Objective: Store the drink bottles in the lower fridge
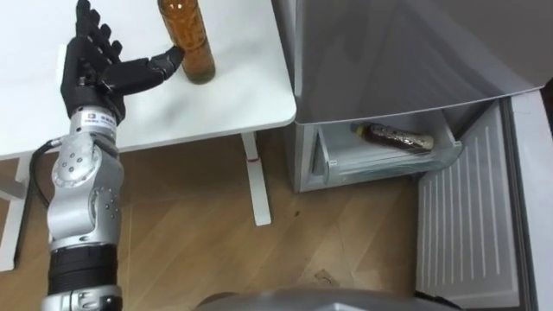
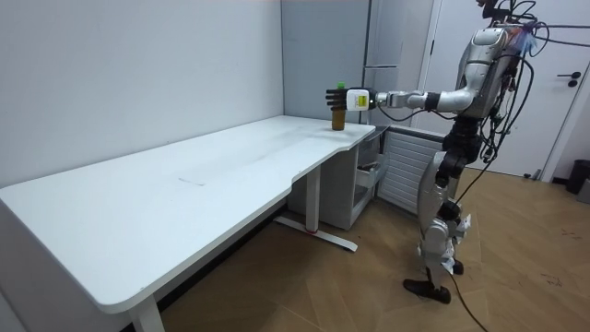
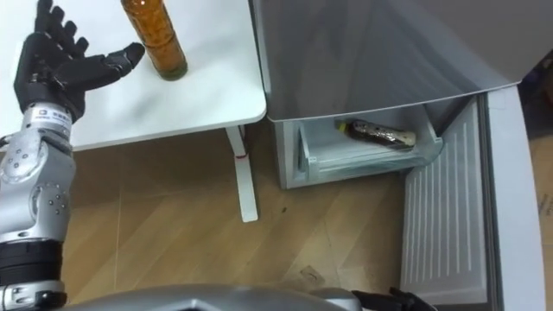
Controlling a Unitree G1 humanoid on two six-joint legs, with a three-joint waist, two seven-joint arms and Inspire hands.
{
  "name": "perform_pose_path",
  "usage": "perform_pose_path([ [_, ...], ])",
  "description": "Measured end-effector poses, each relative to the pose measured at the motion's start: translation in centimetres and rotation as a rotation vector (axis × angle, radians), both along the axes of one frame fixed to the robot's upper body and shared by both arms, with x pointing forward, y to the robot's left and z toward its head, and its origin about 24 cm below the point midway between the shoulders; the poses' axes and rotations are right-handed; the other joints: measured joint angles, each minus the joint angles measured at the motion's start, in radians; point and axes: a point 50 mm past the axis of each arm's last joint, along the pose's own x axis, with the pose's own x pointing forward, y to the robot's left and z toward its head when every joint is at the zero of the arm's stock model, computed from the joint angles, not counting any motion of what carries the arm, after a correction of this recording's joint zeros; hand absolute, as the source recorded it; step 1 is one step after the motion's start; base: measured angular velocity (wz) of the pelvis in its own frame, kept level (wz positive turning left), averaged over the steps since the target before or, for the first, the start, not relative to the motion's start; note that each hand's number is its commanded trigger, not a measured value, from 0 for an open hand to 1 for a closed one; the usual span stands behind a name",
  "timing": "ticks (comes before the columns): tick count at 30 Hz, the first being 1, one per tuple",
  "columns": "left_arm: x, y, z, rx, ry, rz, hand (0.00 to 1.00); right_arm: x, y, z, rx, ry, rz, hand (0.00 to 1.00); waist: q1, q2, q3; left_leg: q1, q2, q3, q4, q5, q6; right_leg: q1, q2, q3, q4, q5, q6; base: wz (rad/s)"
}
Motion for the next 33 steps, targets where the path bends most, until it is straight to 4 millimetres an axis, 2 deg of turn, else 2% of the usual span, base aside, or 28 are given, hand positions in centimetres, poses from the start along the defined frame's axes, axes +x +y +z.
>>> perform_pose_path([
  [5,0.4,-0.1,0.1,-0.005,0.011,0.001,0.00,-0.5,0.0,0.0,0.003,0.021,-0.009,0.00,-0.023,0.003,-0.0009,0.004,0.000,0.001,-0.001,0.000,0.000,0.001,0.001,0.004,0.001,0.000,0.000,-0.01],
  [8,1.2,-0.3,1.0,-0.003,-0.021,-0.008,0.00,-0.5,-0.1,0.0,0.003,0.027,-0.018,0.00,-0.037,0.009,0.0007,0.006,0.000,0.001,-0.002,0.000,0.000,0.004,0.001,0.010,0.001,0.001,-0.001,0.00],
  [13,1.9,-0.5,1.7,-0.002,-0.047,-0.032,0.00,-1.0,-0.7,0.2,-0.009,0.033,-0.026,0.00,-0.053,0.033,0.0005,0.025,0.002,0.024,-0.017,0.000,0.000,0.005,0.002,0.029,0.002,0.001,-0.001,-0.13],
  [15,1.9,-0.5,1.7,-0.001,-0.048,-0.037,0.00,-1.0,-0.8,0.2,-0.017,0.041,-0.006,0.00,-0.069,0.033,0.0006,0.026,0.002,0.025,-0.020,0.000,0.000,0.006,0.002,0.032,0.002,0.001,-0.001,-0.06],
  [18,1.9,-0.6,1.7,0.001,-0.048,-0.046,0.00,-1.1,-0.9,0.2,-0.026,0.052,0.010,0.00,-0.073,0.034,0.0010,0.029,0.002,0.035,-0.025,0.000,0.000,0.003,0.004,0.050,0.002,0.001,-0.001,-0.10],
  [24,2.5,-0.5,1.4,-0.005,-0.032,-0.044,0.00,-1.3,-0.9,0.2,-0.038,0.102,0.104,0.00,-0.076,0.023,0.0076,0.031,0.001,0.038,-0.024,0.000,0.000,-0.003,0.004,0.053,0.001,0.000,0.000,-0.02],
  [30,3.0,0.4,0.6,0.002,0.029,-0.039,0.00,-1.6,-0.8,0.1,-0.042,0.145,0.157,0.00,-0.077,0.022,0.0037,0.025,0.001,0.048,-0.024,0.000,0.000,-0.014,0.004,0.069,0.000,-0.001,0.001,-0.06],
  [33,3.9,0.9,1.0,0.017,0.049,-0.041,0.00,-2.0,-0.8,0.1,-0.045,0.180,0.187,0.00,-0.080,0.020,0.0031,0.023,0.001,0.051,-0.023,0.000,0.000,-0.017,0.004,0.077,0.000,-0.001,0.001,-0.06],
])
